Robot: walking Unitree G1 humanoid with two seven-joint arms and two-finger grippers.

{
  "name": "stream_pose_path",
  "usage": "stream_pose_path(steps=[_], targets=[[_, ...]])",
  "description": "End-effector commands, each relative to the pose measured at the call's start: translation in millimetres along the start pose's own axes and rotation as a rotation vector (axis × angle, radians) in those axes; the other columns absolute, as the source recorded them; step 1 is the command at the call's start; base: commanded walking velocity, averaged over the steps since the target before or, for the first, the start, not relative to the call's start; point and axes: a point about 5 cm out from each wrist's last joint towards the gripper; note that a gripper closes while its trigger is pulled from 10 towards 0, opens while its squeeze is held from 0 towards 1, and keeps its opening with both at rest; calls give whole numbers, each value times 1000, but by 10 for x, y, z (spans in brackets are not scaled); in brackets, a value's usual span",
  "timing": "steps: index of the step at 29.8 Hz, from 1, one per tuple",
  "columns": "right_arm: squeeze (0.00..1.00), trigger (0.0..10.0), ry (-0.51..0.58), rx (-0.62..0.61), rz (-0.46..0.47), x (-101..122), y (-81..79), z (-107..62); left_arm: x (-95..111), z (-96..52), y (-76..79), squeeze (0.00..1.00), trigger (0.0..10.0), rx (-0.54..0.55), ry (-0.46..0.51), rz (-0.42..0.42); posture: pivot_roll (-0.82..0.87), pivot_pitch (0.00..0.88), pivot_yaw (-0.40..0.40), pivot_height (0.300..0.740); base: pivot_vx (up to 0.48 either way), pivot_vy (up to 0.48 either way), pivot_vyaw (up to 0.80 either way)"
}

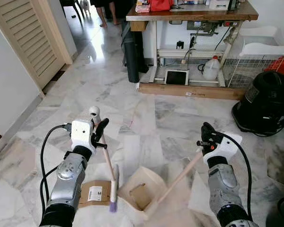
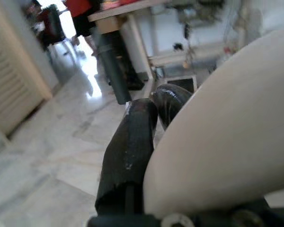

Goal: Sweep floor

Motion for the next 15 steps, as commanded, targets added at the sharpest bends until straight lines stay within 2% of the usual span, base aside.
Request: stream_pose_path(steps=[1, 3, 13, 15], targets=[[0, 10000, 94, 17, -68, 179, -33, 60, 86, 62, -23, 0, 10000, -10, 38, 37, 39, 0, 84, 740, 0, 0, 0], [0, 10000, 108, 4, -52, 206, -33, 70, 88, 70, -15, 0, 10000, -22, 42, 58, 40, 0, 81, 740, 0, 0, 0], [0, 10000, 137, 6, -51, 249, -99, 76, 126, 84, 36, 0, 10000, -14, 74, 61, 49, 0, 68, 740, 0, 0, 0], [0, 10000, 143, 14, -42, 252, -146, 74, 134, 83, 65, 0, 10000, -4, 82, 56, 49, 0, 71, 740, 0, 0, 675]])
Point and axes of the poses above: a point about 5 cm out from each wrist's last joint towards the gripper, its own z axis pointing out of the wrist towards the gripper, its own x axis along the axis of the wrist's last joint, y = z × x, and after that the axes turned 9 degrees about z, right-handed
